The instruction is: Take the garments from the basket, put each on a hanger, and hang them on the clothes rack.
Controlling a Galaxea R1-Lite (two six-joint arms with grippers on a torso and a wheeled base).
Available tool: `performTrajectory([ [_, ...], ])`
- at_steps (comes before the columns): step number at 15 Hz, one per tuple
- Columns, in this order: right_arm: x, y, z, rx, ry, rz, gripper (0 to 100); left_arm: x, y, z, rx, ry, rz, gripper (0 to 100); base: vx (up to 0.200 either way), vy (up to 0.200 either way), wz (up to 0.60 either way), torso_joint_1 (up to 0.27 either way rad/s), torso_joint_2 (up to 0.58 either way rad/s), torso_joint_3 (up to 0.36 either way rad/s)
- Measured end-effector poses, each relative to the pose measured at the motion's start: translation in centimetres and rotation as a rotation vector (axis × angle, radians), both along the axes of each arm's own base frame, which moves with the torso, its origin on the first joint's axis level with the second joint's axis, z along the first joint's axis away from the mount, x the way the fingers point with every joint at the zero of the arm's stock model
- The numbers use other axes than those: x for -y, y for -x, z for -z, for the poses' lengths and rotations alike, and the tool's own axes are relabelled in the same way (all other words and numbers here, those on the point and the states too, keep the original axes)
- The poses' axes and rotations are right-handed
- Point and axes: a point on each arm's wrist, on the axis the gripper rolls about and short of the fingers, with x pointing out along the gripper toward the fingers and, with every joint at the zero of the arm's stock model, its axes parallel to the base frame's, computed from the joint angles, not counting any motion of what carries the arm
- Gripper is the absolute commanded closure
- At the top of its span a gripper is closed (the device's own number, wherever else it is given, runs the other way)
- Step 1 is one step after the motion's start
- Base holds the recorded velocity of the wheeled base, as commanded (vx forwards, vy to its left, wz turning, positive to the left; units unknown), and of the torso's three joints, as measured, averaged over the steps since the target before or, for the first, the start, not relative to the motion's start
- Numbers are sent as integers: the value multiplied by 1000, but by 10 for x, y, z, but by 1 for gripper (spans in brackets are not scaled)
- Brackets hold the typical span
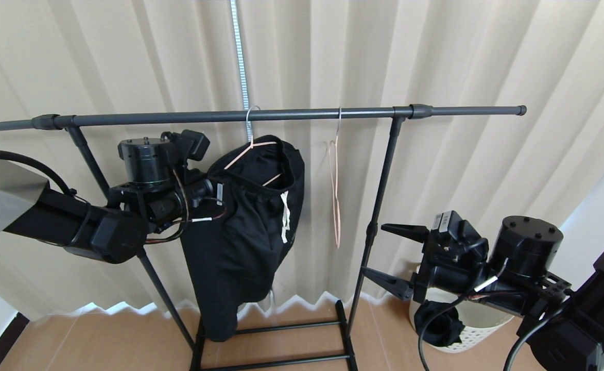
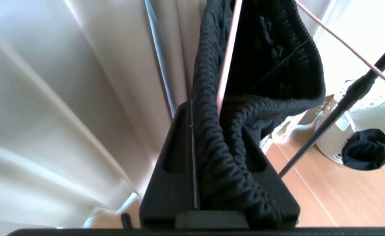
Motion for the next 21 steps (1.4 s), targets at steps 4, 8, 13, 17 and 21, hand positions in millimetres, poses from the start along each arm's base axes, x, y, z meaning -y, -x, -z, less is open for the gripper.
performTrajectory([
  [4,0,0,0,-1,1,0,0,0,1,5,-20,9,-4,0,0,0,0,0,0,0],
  [8,0,0,1,-2,0,0,0,-1,3,7,-27,3,-5,0,0,0,0,0,0,0],
  [13,1,0,0,-2,0,3,0,-6,20,10,-54,-26,-2,0,0,0,0,0,0,0],
  [17,1,0,0,1,0,3,0,-16,50,11,-72,-127,14,0,0,0,0,0,0,0],
  [21,2,2,-5,15,-5,3,0,-24,84,-2,-48,-148,22,0,0,0,0,0,0,0],
])
